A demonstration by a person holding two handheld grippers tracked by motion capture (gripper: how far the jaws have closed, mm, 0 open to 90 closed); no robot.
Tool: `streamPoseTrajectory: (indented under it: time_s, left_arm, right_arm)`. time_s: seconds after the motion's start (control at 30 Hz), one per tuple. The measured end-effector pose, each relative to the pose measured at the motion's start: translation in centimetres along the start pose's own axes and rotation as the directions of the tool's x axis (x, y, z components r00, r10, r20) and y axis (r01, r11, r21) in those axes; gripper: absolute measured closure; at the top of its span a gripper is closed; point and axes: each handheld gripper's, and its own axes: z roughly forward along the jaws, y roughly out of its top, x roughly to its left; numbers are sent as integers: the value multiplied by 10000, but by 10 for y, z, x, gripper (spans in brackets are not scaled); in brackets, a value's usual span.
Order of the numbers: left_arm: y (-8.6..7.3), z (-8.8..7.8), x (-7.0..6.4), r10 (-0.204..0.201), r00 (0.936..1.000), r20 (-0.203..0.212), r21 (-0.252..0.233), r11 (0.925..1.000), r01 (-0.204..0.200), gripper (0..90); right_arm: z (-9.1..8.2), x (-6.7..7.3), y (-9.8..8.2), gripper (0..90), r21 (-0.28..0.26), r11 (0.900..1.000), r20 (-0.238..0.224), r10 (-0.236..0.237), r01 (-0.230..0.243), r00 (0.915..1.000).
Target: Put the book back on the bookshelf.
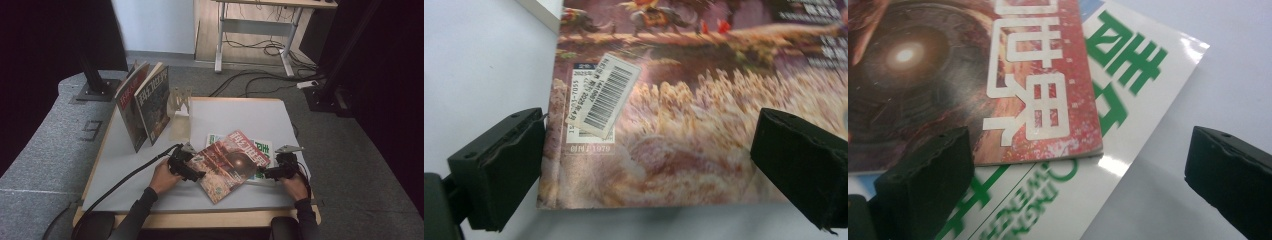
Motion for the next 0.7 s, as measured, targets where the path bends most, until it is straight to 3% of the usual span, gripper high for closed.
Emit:
streamPoseTrajectory:
  time_s: [0.37, 0.6, 0.7]
  left_arm:
    - [-14, -2, -18, 158, 9994, 294, 16, 9999, -158, 6]
    - [-15, -6, -17, 354, 9987, 366, -26, 9994, -353, 44]
    - [-18, -13, -16, 525, 9982, 286, -19, 9986, -525, 52]
  right_arm:
    - [13, -12, 14, 0, 150, 9995, 296, 261, -265, 9992]
    - [12, -12, 17, 41, 149, 9994, 336, 319, -324, 9989]
    - [6, -7, 21, 50, -123, 9994, 291, 328, -324, 9990]
